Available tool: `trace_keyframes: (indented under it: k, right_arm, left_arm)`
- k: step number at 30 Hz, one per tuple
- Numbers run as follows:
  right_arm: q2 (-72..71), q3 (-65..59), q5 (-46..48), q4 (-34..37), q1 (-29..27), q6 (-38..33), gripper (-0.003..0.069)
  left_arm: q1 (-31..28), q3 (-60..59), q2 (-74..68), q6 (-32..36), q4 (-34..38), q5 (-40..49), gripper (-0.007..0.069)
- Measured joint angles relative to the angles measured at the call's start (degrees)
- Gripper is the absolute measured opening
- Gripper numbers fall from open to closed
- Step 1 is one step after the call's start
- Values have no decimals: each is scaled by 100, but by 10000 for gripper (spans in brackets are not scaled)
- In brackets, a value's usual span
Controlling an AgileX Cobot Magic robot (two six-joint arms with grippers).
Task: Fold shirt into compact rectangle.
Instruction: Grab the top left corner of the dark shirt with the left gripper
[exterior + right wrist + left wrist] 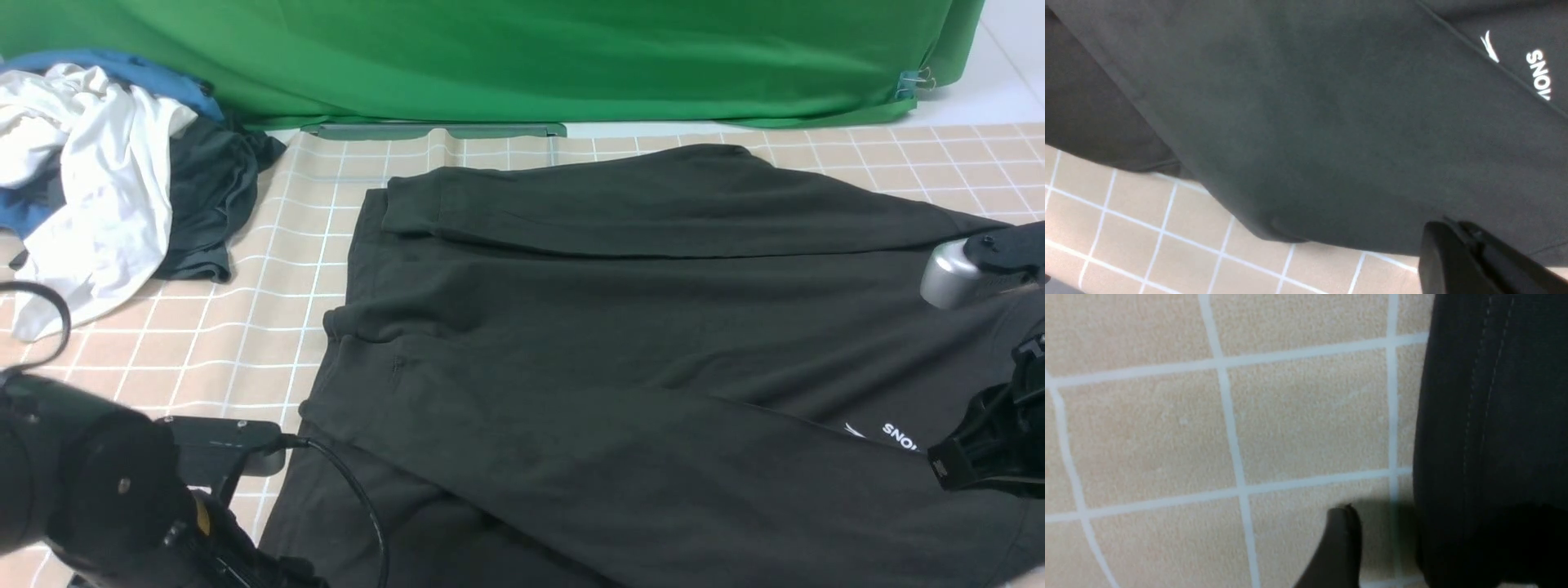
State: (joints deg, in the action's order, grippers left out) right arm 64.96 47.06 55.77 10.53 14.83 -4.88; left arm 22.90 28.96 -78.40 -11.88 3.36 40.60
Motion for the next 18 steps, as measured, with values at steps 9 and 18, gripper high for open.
trace_keyframes:
  k: [9, 18]
  right_arm:
    - [0, 0, -81, 24, 0, -117, 43]
    - [0, -19, 429, 30, 0, -109, 78]
  left_arm:
    - [0, -21, 0, 183, 108, 31, 138]
    - [0, 90, 552, 293, 121, 1069, 19]
